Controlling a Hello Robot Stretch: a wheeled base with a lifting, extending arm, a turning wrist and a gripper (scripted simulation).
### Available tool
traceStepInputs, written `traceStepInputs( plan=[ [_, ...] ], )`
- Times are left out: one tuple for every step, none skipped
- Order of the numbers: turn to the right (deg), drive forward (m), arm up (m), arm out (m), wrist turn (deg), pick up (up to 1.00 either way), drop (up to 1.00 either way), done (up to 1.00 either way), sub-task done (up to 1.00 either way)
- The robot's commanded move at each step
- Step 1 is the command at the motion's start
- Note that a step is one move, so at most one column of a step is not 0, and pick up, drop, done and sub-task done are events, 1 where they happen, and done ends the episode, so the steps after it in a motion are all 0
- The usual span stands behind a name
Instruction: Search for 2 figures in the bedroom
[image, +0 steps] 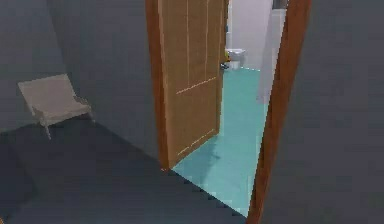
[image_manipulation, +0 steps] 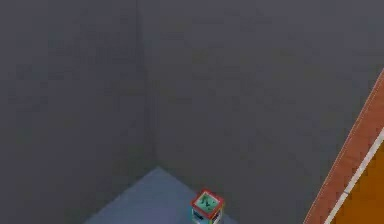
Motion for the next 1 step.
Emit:
traceStepInputs(
  plan=[
    [0.0, 0.9, 0.0, 0.0, 0.0, 0.0, 0.0, 0.0, 0.0]
  ],
)
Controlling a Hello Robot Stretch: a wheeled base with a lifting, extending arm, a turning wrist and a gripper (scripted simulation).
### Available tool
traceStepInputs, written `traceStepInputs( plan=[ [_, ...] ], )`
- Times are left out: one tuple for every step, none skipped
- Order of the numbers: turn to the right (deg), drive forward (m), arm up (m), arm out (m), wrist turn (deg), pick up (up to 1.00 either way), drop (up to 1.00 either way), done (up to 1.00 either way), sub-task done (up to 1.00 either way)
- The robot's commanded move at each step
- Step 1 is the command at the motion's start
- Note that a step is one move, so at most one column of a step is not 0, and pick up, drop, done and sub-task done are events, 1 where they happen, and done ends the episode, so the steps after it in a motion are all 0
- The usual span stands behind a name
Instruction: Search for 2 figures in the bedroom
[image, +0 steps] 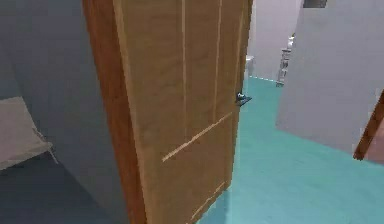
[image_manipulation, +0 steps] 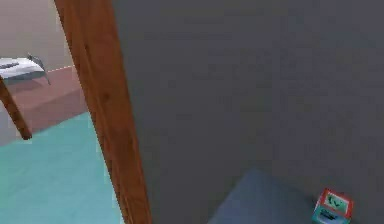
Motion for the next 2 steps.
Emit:
traceStepInputs(
  plan=[
    [39.0, 0.0, 0.0, 0.0, 0.0, 0.0, 0.0, 0.0, 0.0],
    [0.0, 0.45, 0.0, 0.0, 0.0, 0.0, 0.0, 0.0, 0.0]
  ],
)
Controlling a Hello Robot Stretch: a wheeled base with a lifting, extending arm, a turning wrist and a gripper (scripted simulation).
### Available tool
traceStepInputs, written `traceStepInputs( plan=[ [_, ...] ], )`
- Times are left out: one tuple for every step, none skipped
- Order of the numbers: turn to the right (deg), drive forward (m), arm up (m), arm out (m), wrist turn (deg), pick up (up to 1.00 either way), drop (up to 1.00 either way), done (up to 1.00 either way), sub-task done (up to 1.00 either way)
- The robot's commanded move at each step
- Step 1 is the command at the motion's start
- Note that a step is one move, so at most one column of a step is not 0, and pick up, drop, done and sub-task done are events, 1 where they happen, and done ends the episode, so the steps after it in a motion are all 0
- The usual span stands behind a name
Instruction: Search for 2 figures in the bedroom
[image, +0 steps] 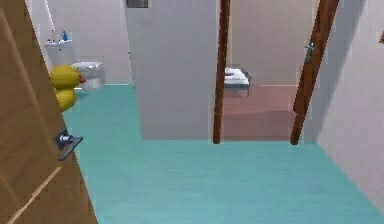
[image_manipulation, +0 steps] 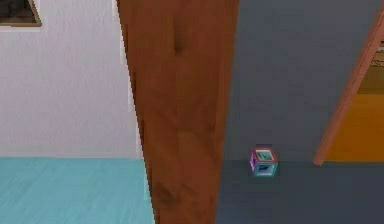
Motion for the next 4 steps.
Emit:
traceStepInputs(
  plan=[
    [18.0, 0.0, 0.0, 0.0, 0.0, 0.0, 0.0, 0.0, 0.0],
    [0.0, 1.0, 0.0, 0.0, 0.0, 0.0, 0.0, 0.0, 0.0],
    [0.0, 1.0, 0.0, 0.0, 0.0, 0.0, 0.0, 0.0, 0.0],
    [6.0, 0.0, 0.0, 0.0, 0.0, 0.0, 0.0, 0.0, 0.0]
  ],
)
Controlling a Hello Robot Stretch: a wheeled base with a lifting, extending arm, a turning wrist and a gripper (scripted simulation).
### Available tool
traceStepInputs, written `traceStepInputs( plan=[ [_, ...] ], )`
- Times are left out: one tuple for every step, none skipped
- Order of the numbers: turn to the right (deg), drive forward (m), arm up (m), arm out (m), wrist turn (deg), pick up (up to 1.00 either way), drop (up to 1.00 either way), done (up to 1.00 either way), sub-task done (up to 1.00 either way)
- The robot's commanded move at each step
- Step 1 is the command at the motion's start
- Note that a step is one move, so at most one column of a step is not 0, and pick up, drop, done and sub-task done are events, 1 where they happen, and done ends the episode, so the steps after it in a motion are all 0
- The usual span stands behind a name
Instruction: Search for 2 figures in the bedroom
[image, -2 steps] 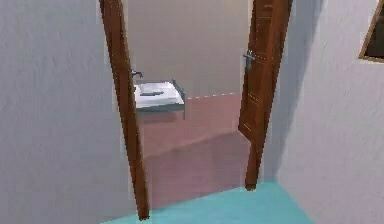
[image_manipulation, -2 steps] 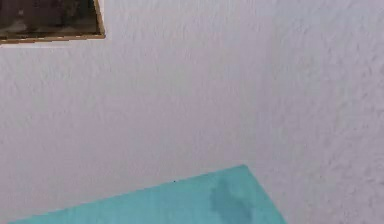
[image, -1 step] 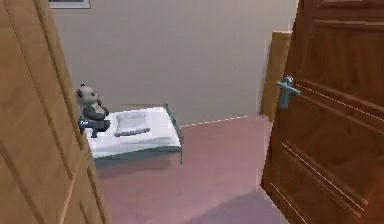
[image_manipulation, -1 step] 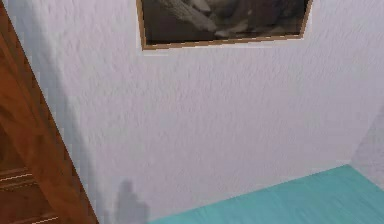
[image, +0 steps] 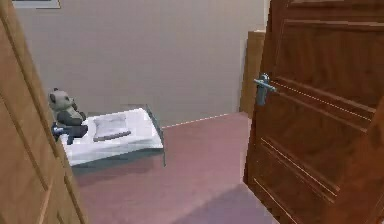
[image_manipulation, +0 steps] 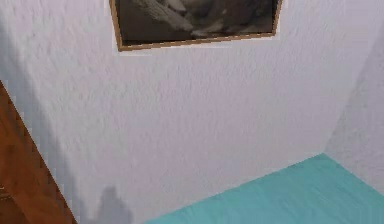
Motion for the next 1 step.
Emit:
traceStepInputs(
  plan=[
    [0.0, 0.4, 0.0, 0.0, 0.0, 0.0, 0.0, 0.0, 0.0]
  ],
)
